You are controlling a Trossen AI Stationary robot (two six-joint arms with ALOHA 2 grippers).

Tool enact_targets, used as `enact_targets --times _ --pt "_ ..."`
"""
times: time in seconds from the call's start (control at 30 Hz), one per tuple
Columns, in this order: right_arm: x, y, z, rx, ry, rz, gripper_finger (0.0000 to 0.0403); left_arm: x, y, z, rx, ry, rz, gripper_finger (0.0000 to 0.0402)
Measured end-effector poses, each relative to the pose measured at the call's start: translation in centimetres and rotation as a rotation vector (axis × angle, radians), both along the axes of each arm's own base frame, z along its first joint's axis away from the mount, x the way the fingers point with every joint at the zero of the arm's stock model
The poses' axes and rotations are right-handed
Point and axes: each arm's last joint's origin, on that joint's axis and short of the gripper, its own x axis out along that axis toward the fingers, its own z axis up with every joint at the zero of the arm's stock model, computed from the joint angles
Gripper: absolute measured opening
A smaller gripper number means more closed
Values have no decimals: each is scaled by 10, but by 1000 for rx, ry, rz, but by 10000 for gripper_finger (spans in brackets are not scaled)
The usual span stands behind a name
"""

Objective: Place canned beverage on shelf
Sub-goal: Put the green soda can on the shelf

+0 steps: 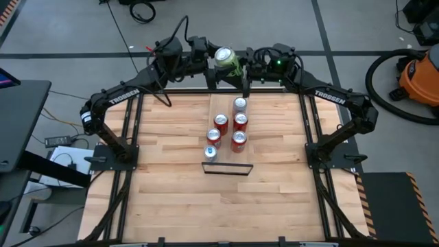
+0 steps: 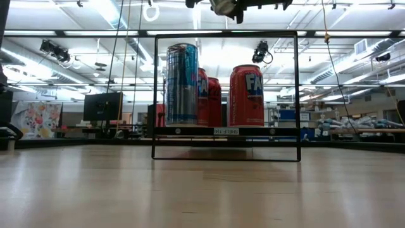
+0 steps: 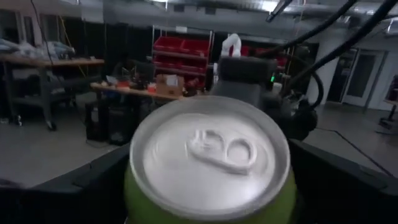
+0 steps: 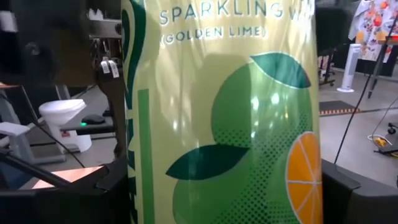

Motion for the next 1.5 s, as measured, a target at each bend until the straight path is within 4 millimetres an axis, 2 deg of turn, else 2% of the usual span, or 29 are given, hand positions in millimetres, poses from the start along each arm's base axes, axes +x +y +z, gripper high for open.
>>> enact_targets --times 0.17,0.23,0.33,0.53,0.63,0.83,1.13,1.37,1.5 --pt "1 2 -4 -2 42 6 316 2 -3 0 -32 -9 31 390" --pt "1 2 -7 6 71 6 316 0 -2 -4 -89 53 32 389" --pt "0 2 -13 12 125 7 316 -6 -3 1 -133 135 27 389" --pt "-2 4 -25 4 246 18 316 -19 -9 9 -125 305 30 389" --pt "-3 4 -29 -8 289 25 316 -21 -11 5 -130 369 15 389" --pt "-3 4 -32 -24 325 25 316 -13 -12 -8 -141 438 -10 389" --pt "0 12 -34 -62 345 50 316 10 -10 -29 -142 497 -59 389" --pt "0 14 -38 -80 395 38 316 15 -12 -31 -109 507 -56 388" --pt "0 14 -38 -80 393 39 316 16 -13 -32 -93 516 -58 367"
